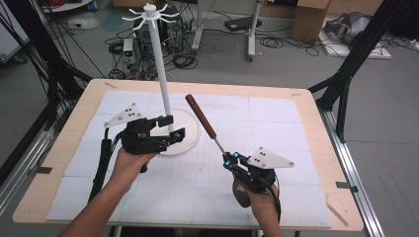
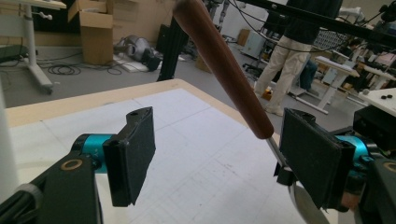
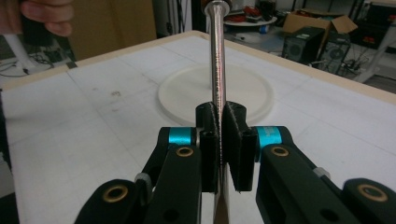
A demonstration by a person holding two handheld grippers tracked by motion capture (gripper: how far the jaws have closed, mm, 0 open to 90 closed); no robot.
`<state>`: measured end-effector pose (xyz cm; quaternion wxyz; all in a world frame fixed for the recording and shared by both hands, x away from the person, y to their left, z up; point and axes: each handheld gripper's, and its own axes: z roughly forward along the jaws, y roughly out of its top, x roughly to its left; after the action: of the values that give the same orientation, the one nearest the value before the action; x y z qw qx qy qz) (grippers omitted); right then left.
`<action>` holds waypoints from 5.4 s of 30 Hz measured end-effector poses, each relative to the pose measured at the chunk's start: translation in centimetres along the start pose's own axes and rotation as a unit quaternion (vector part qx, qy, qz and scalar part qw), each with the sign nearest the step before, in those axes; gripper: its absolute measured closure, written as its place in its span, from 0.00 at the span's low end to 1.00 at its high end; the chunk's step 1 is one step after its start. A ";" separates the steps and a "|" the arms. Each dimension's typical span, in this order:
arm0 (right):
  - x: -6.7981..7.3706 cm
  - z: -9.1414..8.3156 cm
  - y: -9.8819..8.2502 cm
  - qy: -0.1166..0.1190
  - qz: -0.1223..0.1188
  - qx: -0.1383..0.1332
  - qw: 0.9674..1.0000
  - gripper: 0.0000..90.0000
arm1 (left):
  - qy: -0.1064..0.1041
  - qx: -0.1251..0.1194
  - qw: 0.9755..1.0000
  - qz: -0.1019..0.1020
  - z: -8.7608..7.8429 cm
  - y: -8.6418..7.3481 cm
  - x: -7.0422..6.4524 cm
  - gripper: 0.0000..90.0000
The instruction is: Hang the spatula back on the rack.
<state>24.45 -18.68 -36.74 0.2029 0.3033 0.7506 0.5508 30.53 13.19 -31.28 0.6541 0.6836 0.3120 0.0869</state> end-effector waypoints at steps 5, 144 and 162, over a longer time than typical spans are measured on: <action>0.8 0.9 0.6 0.009 -0.012 -0.001 1.000 0.94 | -0.004 -0.006 1.000 -0.017 0.8 0.1 -0.3 0.31; -5.8 -6.6 -4.1 -0.098 0.053 -0.013 0.994 0.19 | -0.058 -0.003 0.997 0.048 -0.2 15.9 4.6 0.81; -5.8 -6.5 -4.2 -0.098 0.054 -0.014 0.994 0.19 | -0.029 -0.003 0.998 0.047 0.3 15.7 5.2 0.81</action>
<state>23.56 -28.10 -38.85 0.2501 0.3930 0.7021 0.5387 39.70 16.54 -17.88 0.6600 0.6980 0.2598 0.0983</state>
